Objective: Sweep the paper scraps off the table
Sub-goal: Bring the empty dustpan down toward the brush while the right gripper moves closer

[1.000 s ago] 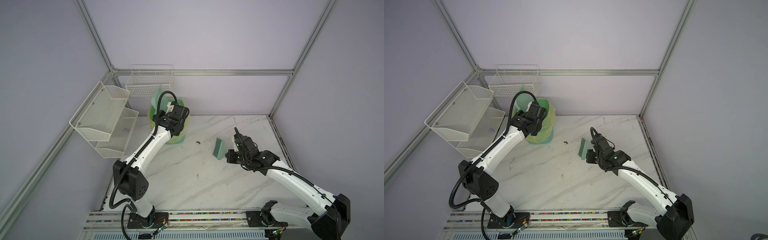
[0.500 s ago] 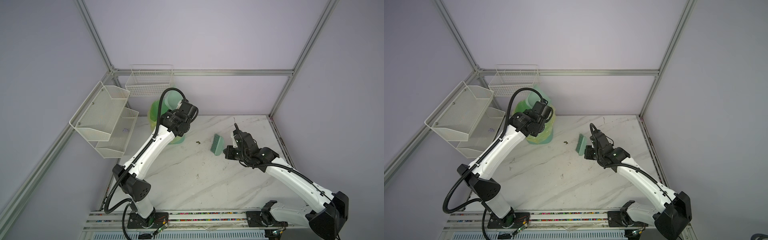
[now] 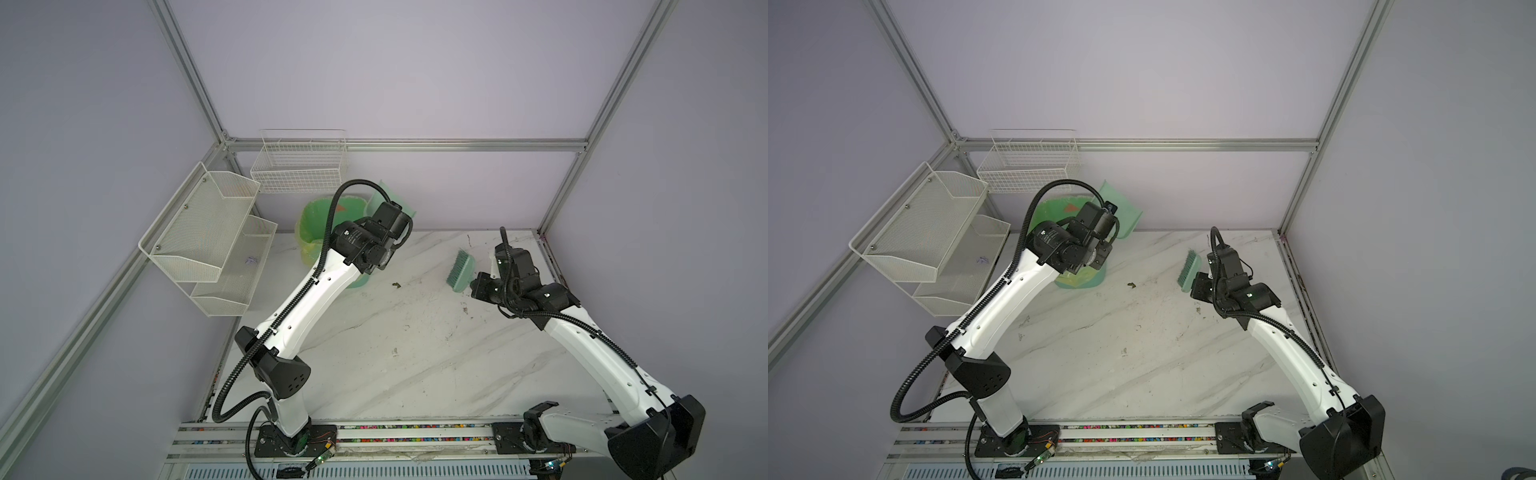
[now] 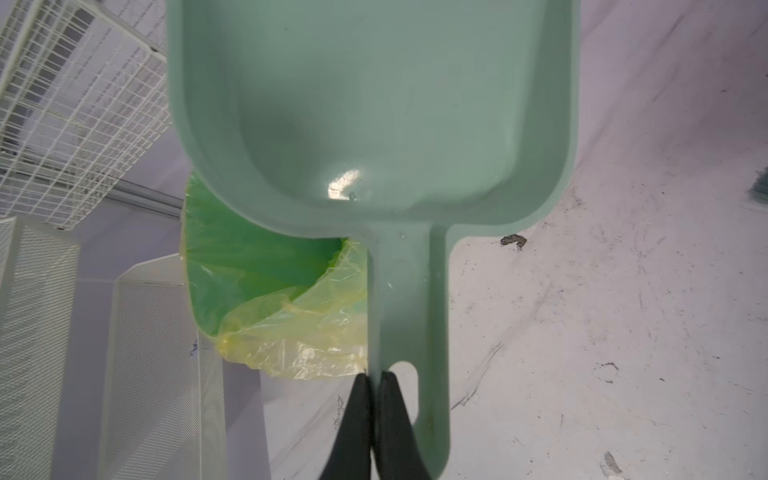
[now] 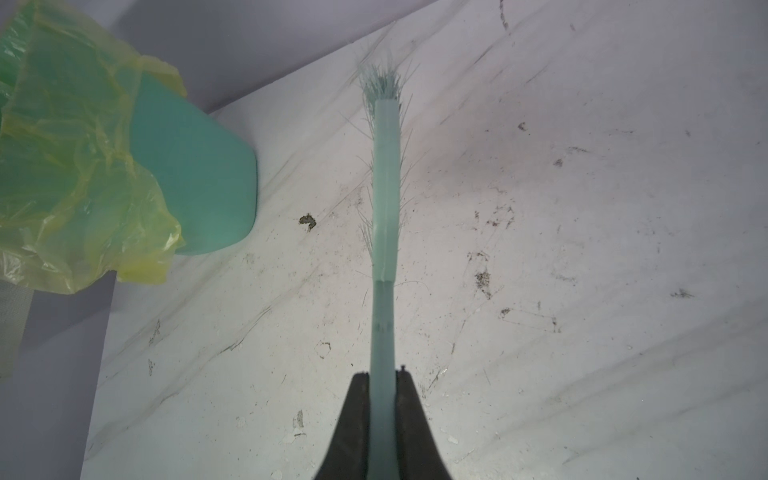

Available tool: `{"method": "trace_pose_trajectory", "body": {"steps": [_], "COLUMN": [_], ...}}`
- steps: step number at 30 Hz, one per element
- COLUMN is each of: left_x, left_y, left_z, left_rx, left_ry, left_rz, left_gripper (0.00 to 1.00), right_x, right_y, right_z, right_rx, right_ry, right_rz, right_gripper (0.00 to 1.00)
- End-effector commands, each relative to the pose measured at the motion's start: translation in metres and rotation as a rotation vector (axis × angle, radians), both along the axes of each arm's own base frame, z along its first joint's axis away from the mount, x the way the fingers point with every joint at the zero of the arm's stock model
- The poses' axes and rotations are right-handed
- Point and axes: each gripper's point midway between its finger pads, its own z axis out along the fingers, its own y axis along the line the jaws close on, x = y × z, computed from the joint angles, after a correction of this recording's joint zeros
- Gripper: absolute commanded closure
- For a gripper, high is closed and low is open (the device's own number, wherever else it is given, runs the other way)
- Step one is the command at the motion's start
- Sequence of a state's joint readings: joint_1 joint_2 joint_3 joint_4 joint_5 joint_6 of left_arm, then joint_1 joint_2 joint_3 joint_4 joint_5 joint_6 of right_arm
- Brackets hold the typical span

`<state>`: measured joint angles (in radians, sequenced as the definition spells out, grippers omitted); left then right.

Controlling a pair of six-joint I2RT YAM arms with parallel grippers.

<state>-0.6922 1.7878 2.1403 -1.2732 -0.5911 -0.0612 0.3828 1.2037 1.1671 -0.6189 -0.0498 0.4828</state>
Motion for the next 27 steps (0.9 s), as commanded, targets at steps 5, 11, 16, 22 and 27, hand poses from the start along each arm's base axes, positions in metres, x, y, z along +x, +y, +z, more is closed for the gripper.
{"method": "trace_pose_trajectory", "body": {"steps": [5, 11, 16, 22, 27], "left_x": [-0.009, -0.008, -0.006, -0.007, -0.006], "left_y": [-0.052, -0.078, -0.09, -0.102, -0.107], "left_z": [-0.039, -0.085, -0.122, -0.161, -0.187], "left_rx": [-0.208, -0.256, -0.266, -0.295, -0.293], "left_ry": [0.148, 0.236, 0.3, 0.349, 0.374], "left_rz": [-0.116, -0.169, -0.169, -0.172, -0.174], "left_gripper": [1.0, 1.0, 1.0, 1.0, 1.0], "right_x": [0.016, 0.021, 0.022, 0.03, 0.037], "right_y": [-0.033, -0.043, -0.04, -0.019, 0.002], "right_z": [0.027, 0.043, 0.046, 0.035, 0.021], "right_rx": [-0.031, -0.015, 0.021, 0.119, 0.235], "right_ry": [-0.044, -0.088, -0.12, -0.13, -0.143], "right_rz": [-0.069, -0.121, -0.118, -0.053, 0.002], "right_gripper": [1.0, 1.0, 1.0, 1.0, 1.0]}}
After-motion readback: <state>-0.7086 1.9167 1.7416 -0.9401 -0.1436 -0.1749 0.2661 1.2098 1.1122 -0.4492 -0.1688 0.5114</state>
